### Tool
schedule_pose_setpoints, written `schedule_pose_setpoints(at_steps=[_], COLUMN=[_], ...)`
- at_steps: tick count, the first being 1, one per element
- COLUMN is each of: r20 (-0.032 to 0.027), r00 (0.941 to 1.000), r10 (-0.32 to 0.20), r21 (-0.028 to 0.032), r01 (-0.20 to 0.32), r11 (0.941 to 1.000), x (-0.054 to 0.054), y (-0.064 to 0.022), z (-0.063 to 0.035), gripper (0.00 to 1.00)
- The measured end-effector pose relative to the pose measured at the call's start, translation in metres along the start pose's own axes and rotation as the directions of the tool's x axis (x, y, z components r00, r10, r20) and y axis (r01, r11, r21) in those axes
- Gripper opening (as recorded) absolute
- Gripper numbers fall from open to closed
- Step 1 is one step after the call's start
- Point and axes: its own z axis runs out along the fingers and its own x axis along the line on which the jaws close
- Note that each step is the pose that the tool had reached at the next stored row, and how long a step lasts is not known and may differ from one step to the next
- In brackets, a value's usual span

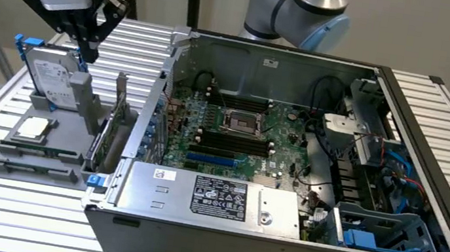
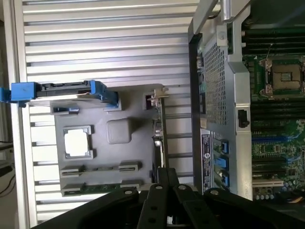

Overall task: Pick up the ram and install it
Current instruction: 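Reach for the ram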

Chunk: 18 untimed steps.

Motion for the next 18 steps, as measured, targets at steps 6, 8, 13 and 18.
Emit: schedule_pose_setpoints(at_steps=[6,8,13,18], r20=[-0.0009,-0.0012,-0.0015,-0.0021], r00=[1.0000,1.0000,1.0000,1.0000], r10=[0.000,0.000,0.000,0.000], r21=[0.0001,0.0002,0.0001,0.0001], r01=[0.000,0.000,0.000,0.000], r11=[1.0000,1.0000,1.0000,1.0000], x=[0.027,0.036,0.058,0.081], y=[-0.0068,-0.0091,-0.0149,-0.0214], z=[0.0007,0.0010,0.0021,0.0036], gripper=[0.11,0.11,0.11,0.11])
